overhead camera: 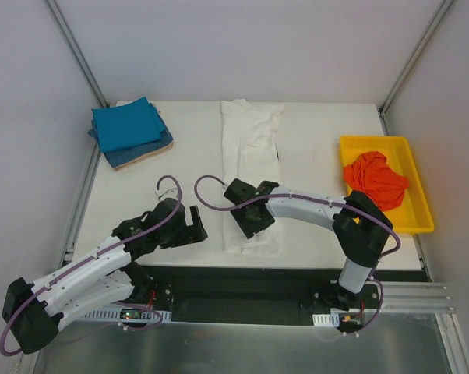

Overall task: Fold and stack the t-shirts
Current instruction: Rotate the tshirt 90 degrees

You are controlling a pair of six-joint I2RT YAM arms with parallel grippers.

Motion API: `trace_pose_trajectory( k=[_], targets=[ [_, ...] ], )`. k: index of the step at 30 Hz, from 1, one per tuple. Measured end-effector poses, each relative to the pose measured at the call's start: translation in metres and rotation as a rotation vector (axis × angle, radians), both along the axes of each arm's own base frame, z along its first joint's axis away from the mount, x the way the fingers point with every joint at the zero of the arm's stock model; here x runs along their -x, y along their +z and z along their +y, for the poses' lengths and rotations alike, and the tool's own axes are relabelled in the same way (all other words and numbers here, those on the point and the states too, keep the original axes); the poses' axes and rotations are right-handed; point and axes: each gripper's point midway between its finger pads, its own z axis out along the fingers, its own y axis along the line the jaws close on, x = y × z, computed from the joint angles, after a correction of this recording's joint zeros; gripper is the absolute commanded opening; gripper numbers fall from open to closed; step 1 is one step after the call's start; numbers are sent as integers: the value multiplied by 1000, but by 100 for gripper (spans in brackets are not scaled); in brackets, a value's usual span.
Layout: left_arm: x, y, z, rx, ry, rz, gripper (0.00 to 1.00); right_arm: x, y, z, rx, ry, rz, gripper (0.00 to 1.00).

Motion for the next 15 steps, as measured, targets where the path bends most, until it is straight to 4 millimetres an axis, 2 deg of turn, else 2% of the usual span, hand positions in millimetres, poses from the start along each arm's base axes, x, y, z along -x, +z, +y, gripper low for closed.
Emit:
trace_pose_trajectory(
  k=[4,9,11,15],
  targets=[
    [0,0,0,1,2,0,99,-3,-4,-4,28,-18,-15,33],
    [0,0,0,1,3,0,99,-2,-12,-6,55,-35,0,6],
    [0,0,0,0,3,-1,99,1,-13,-7,58,-47,14,1],
    [-2,0,1,-5,9,-7,99,10,-11,1,10,-71,61,1]
  ],
)
